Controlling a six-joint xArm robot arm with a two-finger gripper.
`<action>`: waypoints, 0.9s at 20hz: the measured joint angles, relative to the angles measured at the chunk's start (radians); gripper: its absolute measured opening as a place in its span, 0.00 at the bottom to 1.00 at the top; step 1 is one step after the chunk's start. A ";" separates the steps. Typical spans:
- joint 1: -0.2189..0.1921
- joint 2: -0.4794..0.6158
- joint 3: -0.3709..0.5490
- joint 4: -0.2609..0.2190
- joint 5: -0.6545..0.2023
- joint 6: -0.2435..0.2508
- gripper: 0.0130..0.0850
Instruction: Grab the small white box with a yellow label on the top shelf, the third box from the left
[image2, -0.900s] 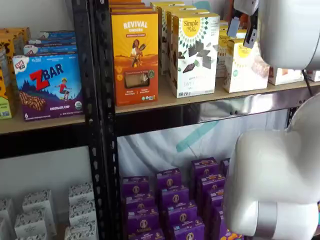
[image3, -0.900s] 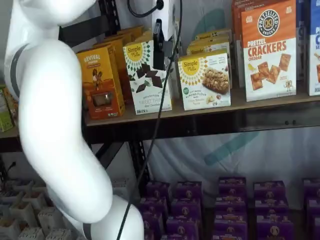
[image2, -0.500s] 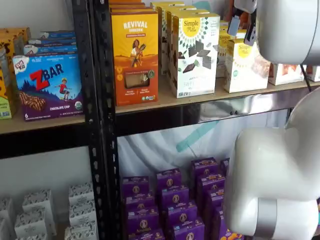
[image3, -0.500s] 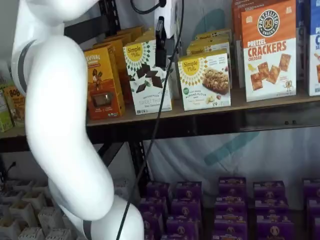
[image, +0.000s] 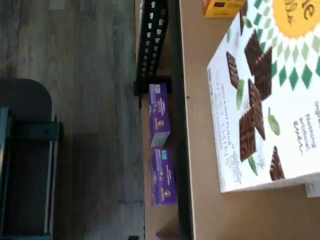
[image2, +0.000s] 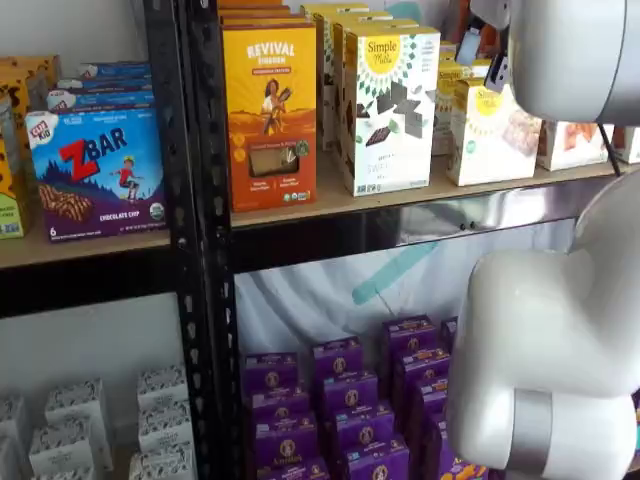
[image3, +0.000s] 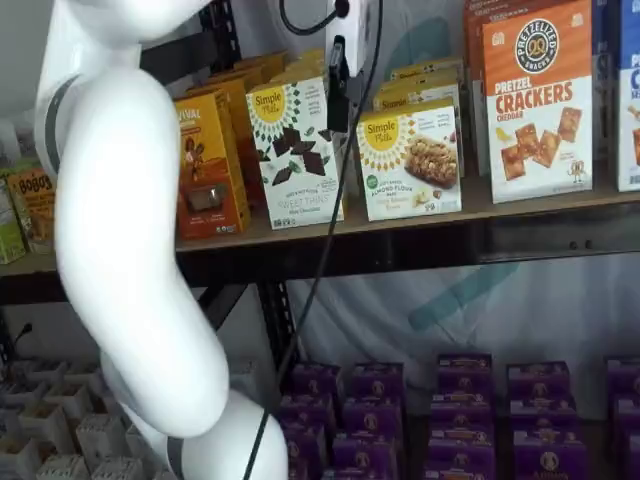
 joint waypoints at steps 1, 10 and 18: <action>0.000 0.011 -0.007 -0.002 -0.004 -0.002 1.00; 0.000 0.081 -0.055 -0.021 -0.017 -0.015 1.00; 0.015 0.114 -0.061 -0.046 -0.058 -0.017 1.00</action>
